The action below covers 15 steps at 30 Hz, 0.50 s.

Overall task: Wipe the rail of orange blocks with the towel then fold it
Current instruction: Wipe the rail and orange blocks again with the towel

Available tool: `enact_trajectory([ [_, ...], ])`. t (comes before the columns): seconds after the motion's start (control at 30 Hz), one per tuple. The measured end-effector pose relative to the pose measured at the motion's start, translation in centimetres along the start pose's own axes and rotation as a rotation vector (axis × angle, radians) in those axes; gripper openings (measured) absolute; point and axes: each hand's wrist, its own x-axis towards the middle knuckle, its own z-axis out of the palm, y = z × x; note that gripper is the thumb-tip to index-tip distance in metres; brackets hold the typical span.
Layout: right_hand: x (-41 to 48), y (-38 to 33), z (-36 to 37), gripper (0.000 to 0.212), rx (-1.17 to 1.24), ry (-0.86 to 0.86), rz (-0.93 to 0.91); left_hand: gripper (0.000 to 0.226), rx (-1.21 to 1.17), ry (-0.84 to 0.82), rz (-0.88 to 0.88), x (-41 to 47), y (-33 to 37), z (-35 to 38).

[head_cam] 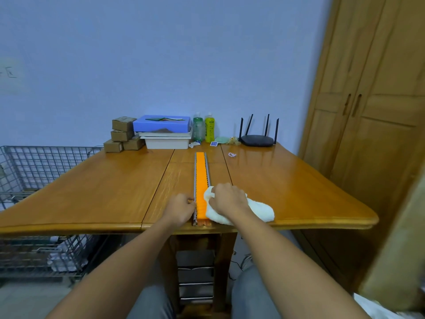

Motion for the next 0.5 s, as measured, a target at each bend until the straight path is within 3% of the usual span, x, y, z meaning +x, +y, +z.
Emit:
enact_trajectory([
  [0.3, -4.3, -0.7, -1.0, 0.024, -0.034, 0.018, -0.012, 0.024, 0.010, -0.023, 0.000, -4.2, 0.5, -0.7],
  [0.5, -6.9, -1.0, -1.6, 0.024, -0.064, 0.033, -0.017, 0.036, -0.005, -0.055, -0.005, -6.3, 0.5, -1.0],
])
